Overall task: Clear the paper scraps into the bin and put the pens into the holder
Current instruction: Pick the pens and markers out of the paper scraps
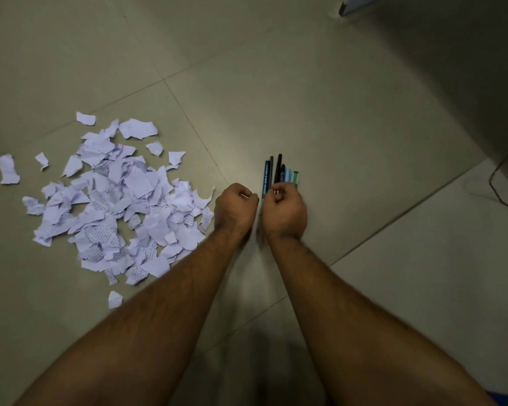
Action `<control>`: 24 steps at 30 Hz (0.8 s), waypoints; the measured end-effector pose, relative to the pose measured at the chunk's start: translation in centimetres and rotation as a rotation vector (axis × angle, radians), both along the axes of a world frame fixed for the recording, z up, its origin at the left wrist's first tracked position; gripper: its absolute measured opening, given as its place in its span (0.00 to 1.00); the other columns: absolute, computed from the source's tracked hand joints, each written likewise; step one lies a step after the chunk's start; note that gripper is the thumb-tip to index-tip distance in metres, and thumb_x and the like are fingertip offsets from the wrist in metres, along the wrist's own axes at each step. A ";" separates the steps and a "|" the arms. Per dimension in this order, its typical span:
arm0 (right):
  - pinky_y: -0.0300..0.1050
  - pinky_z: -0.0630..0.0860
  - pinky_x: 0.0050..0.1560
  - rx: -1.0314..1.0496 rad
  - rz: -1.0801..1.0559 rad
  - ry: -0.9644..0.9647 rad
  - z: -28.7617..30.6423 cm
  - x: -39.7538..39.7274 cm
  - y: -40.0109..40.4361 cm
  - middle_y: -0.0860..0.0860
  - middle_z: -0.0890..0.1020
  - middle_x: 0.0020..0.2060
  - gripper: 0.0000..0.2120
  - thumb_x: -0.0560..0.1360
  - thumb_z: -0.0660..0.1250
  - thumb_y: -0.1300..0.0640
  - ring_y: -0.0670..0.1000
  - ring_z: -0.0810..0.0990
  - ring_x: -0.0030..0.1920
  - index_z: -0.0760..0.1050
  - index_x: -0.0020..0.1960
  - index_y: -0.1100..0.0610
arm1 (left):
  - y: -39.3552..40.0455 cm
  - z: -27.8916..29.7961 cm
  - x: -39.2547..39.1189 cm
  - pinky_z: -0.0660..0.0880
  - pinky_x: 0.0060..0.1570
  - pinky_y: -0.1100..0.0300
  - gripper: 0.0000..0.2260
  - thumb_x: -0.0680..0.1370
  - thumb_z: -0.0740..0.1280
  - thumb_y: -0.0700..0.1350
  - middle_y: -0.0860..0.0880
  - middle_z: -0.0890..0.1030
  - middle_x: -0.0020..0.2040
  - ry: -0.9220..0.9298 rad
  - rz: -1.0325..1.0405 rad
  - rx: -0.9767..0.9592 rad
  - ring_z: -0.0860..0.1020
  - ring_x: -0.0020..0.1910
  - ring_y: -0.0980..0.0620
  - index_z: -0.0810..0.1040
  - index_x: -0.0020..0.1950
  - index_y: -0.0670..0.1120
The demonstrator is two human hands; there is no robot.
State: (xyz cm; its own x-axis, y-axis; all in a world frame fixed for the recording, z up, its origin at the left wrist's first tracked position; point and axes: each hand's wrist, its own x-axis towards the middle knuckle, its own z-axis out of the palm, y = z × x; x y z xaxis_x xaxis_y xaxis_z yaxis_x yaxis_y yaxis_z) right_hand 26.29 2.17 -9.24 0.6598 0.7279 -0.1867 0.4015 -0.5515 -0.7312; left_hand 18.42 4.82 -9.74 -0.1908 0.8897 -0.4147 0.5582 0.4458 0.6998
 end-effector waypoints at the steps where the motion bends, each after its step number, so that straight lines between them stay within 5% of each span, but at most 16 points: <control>1: 0.38 0.71 0.36 -0.003 0.014 0.039 0.4 -1.0 0.4 0.48 0.83 0.41 0.06 0.74 0.65 0.56 0.50 0.79 0.40 0.79 0.48 0.51 | 0.0 0.2 -0.7 0.76 0.43 0.59 0.06 0.75 0.67 0.44 0.47 0.83 0.45 0.003 0.013 0.012 0.80 0.44 0.47 0.81 0.48 0.44; 5: 0.40 0.73 0.38 -0.011 0.155 0.218 1.5 -6.3 1.9 0.45 0.81 0.35 0.08 0.73 0.66 0.57 0.51 0.80 0.40 0.80 0.50 0.51 | -0.3 1.5 -6.1 0.79 0.45 0.56 0.04 0.78 0.65 0.43 0.50 0.81 0.43 0.018 0.086 0.075 0.80 0.43 0.48 0.80 0.48 0.45; 9: 0.44 0.78 0.48 -0.030 0.390 0.298 1.3 -12.4 2.3 0.50 0.85 0.42 0.09 0.73 0.67 0.57 0.52 0.82 0.45 0.82 0.51 0.52 | -2.3 2.6 -13.4 0.72 0.38 0.61 0.06 0.77 0.65 0.46 0.51 0.81 0.38 0.135 0.076 0.125 0.79 0.38 0.50 0.81 0.49 0.47; 13: 0.42 0.76 0.49 -0.024 0.615 0.337 1.3 -19.2 1.4 0.50 0.85 0.45 0.08 0.74 0.67 0.57 0.52 0.82 0.47 0.81 0.51 0.52 | -4.4 4.0 -21.1 0.69 0.39 0.62 0.04 0.74 0.67 0.46 0.52 0.81 0.37 0.185 0.314 0.140 0.78 0.39 0.51 0.81 0.46 0.48; 20: 0.58 0.81 0.49 -0.059 0.961 0.510 4.0 -30.9 1.2 0.48 0.84 0.36 0.06 0.65 0.66 0.44 0.52 0.84 0.40 0.79 0.40 0.42 | -10.0 8.5 -33.0 0.73 0.40 0.61 0.03 0.73 0.69 0.44 0.50 0.81 0.36 0.243 0.782 0.244 0.78 0.36 0.49 0.81 0.45 0.45; 24: 0.59 0.81 0.48 -0.051 1.119 0.591 7.4 -38.4 -1.5 0.47 0.83 0.36 0.06 0.65 0.67 0.44 0.52 0.84 0.41 0.78 0.39 0.46 | -14.3 12.6 -39.3 0.73 0.38 0.58 0.04 0.74 0.69 0.45 0.46 0.82 0.37 0.429 1.118 0.339 0.80 0.38 0.44 0.80 0.43 0.45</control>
